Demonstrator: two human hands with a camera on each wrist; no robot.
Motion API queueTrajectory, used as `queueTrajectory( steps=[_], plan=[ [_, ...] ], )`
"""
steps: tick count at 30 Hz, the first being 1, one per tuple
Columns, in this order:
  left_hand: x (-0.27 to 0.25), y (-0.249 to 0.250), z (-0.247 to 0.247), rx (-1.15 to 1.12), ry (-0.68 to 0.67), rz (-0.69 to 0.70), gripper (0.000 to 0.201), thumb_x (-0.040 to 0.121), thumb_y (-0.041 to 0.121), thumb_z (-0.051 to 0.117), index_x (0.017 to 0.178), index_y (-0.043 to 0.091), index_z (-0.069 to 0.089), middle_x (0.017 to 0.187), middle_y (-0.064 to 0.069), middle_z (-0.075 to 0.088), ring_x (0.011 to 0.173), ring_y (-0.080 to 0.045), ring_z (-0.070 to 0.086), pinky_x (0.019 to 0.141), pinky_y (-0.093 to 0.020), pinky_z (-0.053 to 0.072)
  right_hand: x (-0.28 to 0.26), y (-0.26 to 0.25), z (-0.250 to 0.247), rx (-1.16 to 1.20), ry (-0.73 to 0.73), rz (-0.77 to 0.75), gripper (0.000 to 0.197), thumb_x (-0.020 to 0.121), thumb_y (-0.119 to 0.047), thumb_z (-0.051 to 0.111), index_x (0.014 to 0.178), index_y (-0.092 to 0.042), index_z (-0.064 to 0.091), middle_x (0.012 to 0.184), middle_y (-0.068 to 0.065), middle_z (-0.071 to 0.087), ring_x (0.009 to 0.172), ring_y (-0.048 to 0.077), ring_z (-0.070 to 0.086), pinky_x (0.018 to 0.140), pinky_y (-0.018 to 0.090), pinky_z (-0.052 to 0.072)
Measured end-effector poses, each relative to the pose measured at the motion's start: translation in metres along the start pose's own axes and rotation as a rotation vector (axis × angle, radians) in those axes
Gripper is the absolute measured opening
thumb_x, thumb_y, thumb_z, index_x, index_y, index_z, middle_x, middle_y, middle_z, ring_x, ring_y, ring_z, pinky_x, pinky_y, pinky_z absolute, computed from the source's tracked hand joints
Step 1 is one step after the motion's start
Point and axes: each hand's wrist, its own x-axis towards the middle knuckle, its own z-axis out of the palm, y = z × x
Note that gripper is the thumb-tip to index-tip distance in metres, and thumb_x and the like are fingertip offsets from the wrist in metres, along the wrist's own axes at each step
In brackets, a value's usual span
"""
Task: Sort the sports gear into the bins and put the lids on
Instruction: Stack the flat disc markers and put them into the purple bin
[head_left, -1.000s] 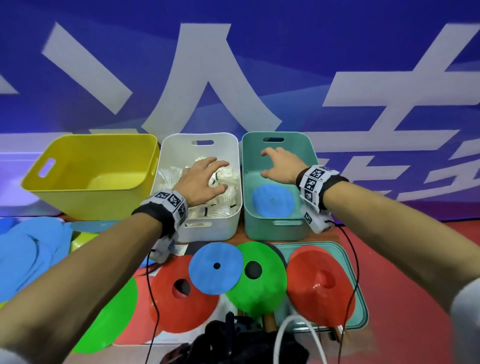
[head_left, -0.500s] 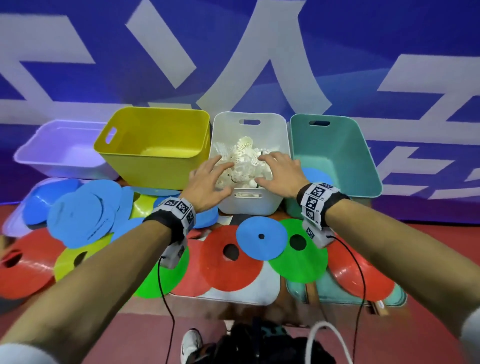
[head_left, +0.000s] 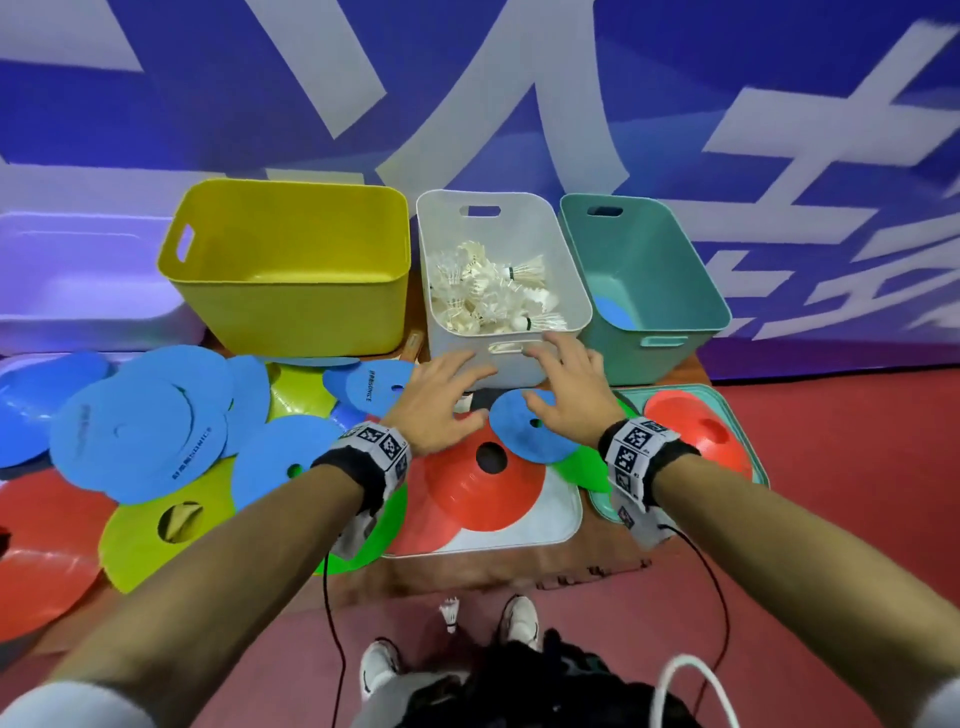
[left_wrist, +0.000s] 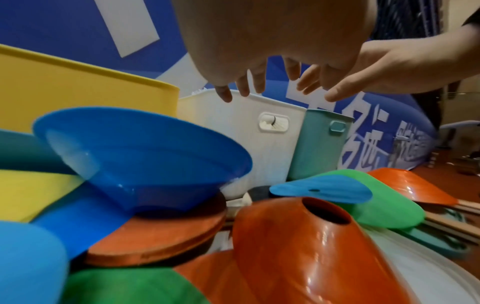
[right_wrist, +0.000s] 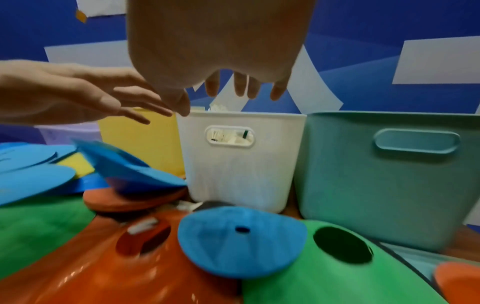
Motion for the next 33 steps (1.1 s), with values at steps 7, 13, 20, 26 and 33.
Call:
queueTrajectory(
  steps=[7,13,20,26,33],
  plan=[
    [-0.019,-0.001,0.014,0.113,-0.217,-0.134,0.083,0.072,0.068,0.027,0.148,0.037,0.032,0.159,-0.002,0.024,0.147,-0.022,0.015,0.113,-0.044,0.015,-0.025,0.009,0.042,-0.050,-0.285,0.067,0.069,0.089,-0.052,0.057,0.148,-0.026,0.033,0.153,0.004,0.030,0.142,0.022,0.025,0.107,0.044,0.023],
    [-0.022,0.001,0.015,0.266,-0.323,-0.258,0.070,0.085,0.060,0.040,0.150,0.038,0.026,0.162,-0.002,0.014,0.149,-0.024,0.008,0.117,-0.054,0.009,-0.018,0.021,0.059,-0.177,-0.568,0.060,0.086,0.087,-0.066,0.053,0.155,-0.032,0.013,0.162,0.005,0.011,0.149,0.024,0.009,0.115,0.050,0.011],
    [-0.022,0.004,0.016,0.239,-0.379,-0.382,0.073,0.084,0.061,0.037,0.151,0.035,0.027,0.162,-0.003,0.017,0.149,-0.024,0.010,0.118,-0.054,0.008,-0.011,0.036,0.066,-0.205,-0.661,-0.017,0.084,0.088,-0.059,0.054,0.155,-0.033,0.010,0.161,0.007,0.015,0.147,0.027,0.015,0.115,0.052,0.012],
    [-0.016,0.003,0.019,0.206,-0.385,-0.419,0.081,0.075,0.066,0.029,0.151,0.039,0.024,0.162,-0.002,0.018,0.149,-0.023,0.012,0.118,-0.055,0.007,-0.013,0.042,0.056,-0.094,-0.554,-0.098,0.061,0.096,-0.039,0.045,0.153,-0.029,0.026,0.149,0.006,0.043,0.136,0.028,0.040,0.105,0.044,0.034],
    [0.003,0.012,0.010,0.087,-0.302,-0.411,0.078,0.081,0.059,0.049,0.150,0.035,0.024,0.158,-0.002,0.027,0.144,-0.023,0.024,0.112,-0.055,0.023,0.002,0.038,0.022,-0.086,-0.299,-0.041,0.054,0.093,-0.011,0.043,0.145,-0.027,0.040,0.135,0.007,0.059,0.109,0.036,0.060,0.082,0.043,0.047]
  ],
)
